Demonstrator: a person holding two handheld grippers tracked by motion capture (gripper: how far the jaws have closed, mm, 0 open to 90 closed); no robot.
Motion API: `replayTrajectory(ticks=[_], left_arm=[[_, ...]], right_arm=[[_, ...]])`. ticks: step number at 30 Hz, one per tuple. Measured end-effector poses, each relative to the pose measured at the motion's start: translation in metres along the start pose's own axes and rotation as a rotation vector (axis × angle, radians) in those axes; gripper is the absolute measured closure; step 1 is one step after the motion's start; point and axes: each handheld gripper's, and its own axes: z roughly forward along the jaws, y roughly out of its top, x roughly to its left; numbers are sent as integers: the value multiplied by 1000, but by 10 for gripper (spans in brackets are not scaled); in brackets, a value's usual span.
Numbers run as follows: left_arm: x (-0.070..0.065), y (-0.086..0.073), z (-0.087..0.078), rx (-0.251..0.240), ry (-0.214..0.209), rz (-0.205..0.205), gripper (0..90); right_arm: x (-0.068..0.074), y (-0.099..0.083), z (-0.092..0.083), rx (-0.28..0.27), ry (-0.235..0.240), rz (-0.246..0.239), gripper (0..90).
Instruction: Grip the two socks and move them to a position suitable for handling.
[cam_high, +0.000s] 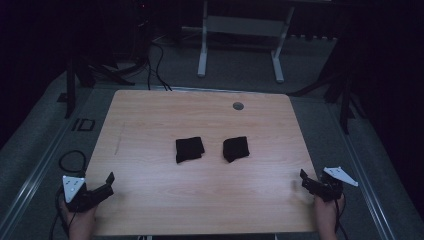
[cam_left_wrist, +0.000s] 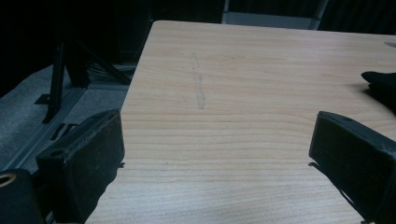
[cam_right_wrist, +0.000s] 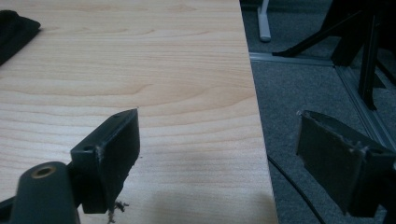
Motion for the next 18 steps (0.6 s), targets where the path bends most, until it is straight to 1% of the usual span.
replayTrajectory(ticks=[4,7,8,9,10,11,13,15,18], left_arm=[[-1,0,0,10,-10,9,36],[-4,1,0,9,-16,16,36],[-4,1,0,9,-16,16,36],[-5,1,0,9,-20,18,36],[-6,2,0,8,-29,17,36],[-6,2,0,7,-35,13,36],[-8,3,1,11,-50,14,36],[-9,3,1,10,-56,17,36],[-9,3,1,12,-62,13,36]], right_arm=[[0,1,2,19,-9,3,137],[1,2,4,47,0,-5,138],[1,2,4,47,0,-5,138],[2,2,5,61,7,-11,138],[4,2,7,91,23,-19,138],[6,3,8,103,45,-17,138],[9,3,8,111,67,-25,138],[14,4,9,114,76,-38,138],[17,6,10,116,96,-39,138]])
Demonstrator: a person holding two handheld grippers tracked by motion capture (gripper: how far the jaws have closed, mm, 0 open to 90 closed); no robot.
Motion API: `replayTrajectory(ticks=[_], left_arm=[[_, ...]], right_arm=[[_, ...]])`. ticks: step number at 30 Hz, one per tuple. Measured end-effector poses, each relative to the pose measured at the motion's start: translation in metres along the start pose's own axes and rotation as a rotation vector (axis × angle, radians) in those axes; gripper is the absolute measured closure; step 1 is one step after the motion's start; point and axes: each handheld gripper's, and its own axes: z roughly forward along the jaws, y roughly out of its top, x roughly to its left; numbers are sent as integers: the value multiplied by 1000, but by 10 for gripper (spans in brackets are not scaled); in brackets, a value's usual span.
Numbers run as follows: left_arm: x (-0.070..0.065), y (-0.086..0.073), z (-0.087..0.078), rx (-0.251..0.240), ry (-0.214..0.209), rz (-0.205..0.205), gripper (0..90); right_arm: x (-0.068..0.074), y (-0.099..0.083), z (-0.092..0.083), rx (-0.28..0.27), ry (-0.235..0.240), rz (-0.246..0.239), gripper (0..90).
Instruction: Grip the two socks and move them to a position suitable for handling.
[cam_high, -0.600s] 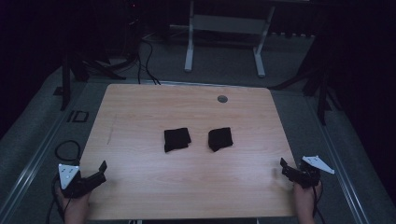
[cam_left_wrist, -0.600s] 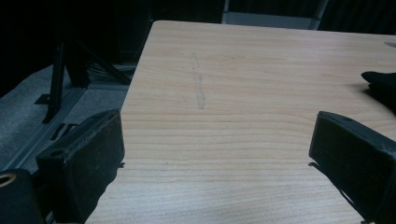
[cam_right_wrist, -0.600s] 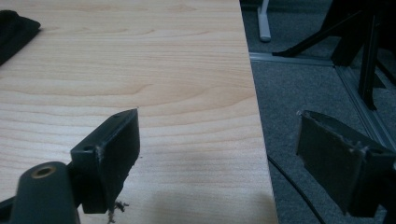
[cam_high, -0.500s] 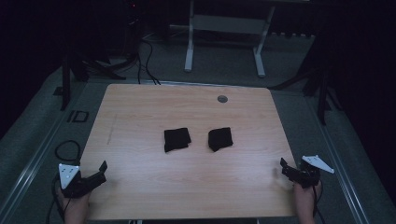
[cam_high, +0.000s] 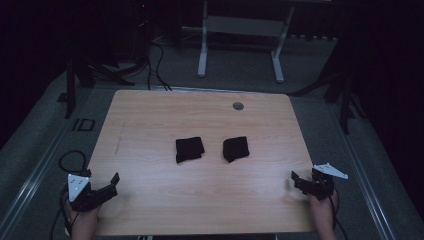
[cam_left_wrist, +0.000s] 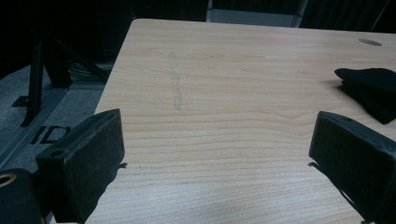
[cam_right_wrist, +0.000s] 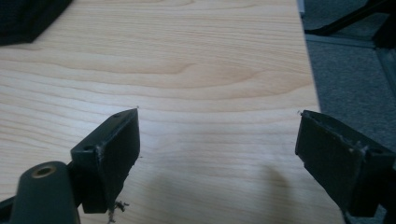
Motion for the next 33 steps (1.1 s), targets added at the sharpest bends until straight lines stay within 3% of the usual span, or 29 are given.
replayTrajectory(ticks=[3,5,7,15,21,27,33], left_arm=[[-1,0,1,7,-4,3,36],[-1,0,2,10,-5,7,36],[-3,0,3,20,-6,22,36],[-7,-1,6,48,-6,53,36],[-6,0,7,62,-19,9,35],[-3,2,5,31,-19,-44,38],[-9,4,5,80,-24,-6,44]], right_arm=[[3,3,1,3,39,8,138],[5,4,1,9,41,0,138],[12,6,4,17,55,-38,138],[34,20,13,22,136,-60,132],[54,34,22,23,194,-101,136],[76,50,29,23,237,-142,137],[99,65,39,25,277,-180,137]])
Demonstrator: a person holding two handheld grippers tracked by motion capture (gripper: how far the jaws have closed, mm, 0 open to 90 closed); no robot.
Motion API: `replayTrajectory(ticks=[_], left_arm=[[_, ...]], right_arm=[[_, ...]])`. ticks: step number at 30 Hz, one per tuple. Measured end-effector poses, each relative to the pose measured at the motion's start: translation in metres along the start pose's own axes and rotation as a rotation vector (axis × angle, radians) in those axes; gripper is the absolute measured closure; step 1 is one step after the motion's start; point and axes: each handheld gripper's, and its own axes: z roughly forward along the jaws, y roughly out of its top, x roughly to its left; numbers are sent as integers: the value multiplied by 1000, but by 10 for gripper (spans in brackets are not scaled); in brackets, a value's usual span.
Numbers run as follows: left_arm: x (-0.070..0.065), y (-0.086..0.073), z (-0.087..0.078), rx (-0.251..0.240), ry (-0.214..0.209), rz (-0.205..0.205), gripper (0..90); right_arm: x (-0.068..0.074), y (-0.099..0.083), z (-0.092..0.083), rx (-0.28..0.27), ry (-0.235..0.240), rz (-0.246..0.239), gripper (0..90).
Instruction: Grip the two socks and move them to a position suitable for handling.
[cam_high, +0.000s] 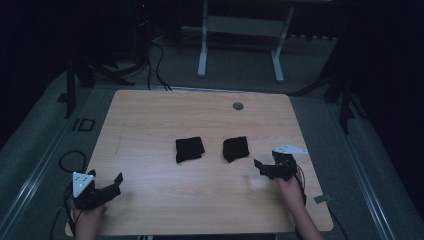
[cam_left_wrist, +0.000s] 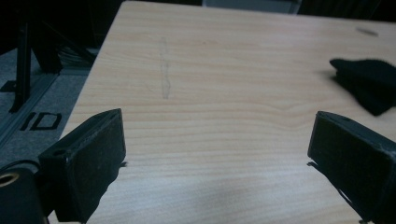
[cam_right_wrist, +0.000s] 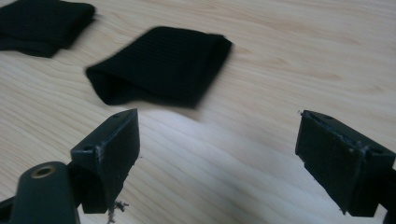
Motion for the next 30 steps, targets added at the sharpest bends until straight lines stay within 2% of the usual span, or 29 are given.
replayTrajectory(ticks=[6,10,13,15,16,20,24,30], left_arm=[[-12,4,0,35,-58,50,43],[-14,4,0,38,-92,26,43],[-15,5,-1,43,-81,24,42],[-16,5,-1,52,-73,50,43],[-17,5,-1,54,-72,60,43],[-19,4,2,79,-89,77,43],[-19,3,3,83,-98,78,43],[-20,2,3,83,-101,93,43]], right_arm=[[14,19,15,9,32,-41,137],[18,30,22,7,56,-41,137],[21,39,28,13,75,-34,136],[25,45,34,21,56,-44,136],[26,47,37,21,67,-56,135],[32,55,48,28,96,-73,133],[38,60,62,64,83,-95,143],[41,57,81,108,70,-104,213]])
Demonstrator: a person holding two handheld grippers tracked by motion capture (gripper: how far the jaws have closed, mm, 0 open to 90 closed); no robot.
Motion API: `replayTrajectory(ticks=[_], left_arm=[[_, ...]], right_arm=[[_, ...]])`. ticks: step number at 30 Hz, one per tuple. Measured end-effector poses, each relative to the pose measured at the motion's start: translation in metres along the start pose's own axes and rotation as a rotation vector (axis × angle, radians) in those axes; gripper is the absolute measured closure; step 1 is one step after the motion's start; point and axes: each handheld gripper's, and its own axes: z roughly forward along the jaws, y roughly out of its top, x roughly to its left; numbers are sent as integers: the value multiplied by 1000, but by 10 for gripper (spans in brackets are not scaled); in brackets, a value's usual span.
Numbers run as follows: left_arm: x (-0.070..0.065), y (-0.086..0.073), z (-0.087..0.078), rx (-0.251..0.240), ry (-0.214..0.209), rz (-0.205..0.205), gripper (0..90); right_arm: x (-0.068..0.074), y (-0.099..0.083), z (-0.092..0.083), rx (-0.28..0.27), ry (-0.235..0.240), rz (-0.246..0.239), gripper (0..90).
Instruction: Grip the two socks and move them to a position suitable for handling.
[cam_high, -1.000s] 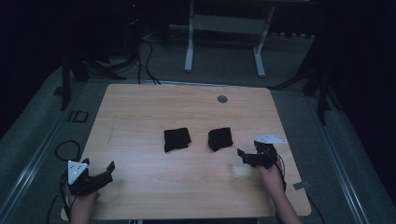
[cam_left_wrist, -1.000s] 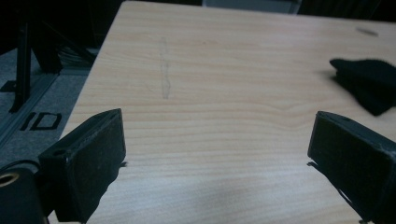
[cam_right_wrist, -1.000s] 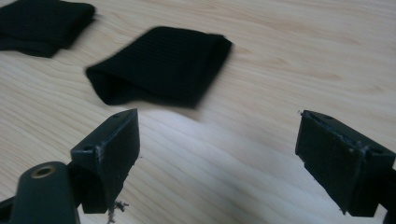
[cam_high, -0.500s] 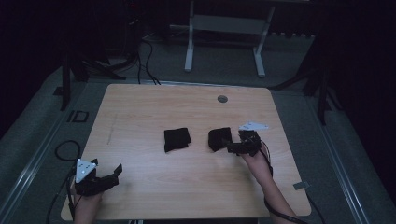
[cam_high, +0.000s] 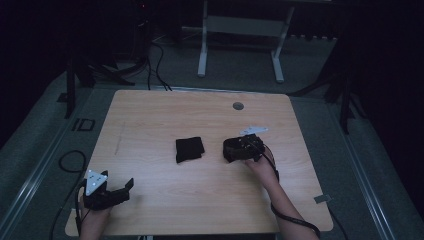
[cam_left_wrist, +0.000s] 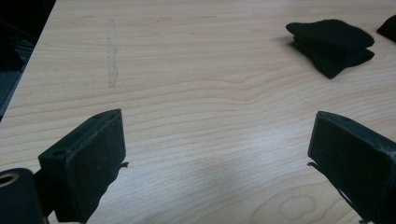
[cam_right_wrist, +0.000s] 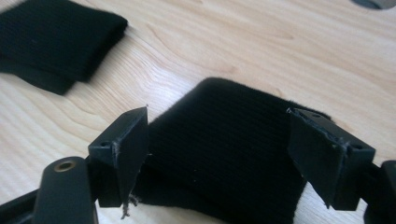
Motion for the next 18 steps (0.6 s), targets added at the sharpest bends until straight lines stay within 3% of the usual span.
replayTrajectory(ticks=[6,10,13,18], left_arm=[[1,-1,1,5,-15,1,43],[2,-2,2,8,-20,-3,43],[1,-2,2,7,-26,1,43],[1,-2,2,9,-27,-3,43]], right_arm=[[-3,-5,23,53,-22,5,228],[3,-5,29,58,-50,-18,249],[5,-5,29,55,-53,-13,333],[11,-6,29,27,-72,-19,551]])
